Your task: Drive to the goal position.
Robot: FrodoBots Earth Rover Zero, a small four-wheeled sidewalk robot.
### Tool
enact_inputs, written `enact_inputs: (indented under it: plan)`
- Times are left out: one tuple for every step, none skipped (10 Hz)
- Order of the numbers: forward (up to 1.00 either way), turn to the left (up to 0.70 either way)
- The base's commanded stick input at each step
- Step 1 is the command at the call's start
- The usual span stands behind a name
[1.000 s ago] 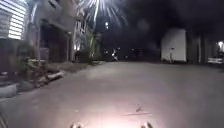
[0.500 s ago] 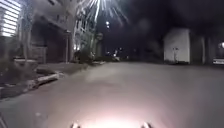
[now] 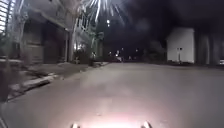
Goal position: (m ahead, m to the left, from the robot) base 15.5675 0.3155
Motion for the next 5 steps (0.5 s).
enact_inputs:
  plan:
    - [1.00, -0.40]
    - [1.00, -0.36]
    - [1.00, -0.29]
    - [1.00, -0.22]
    - [1.00, -0.13]
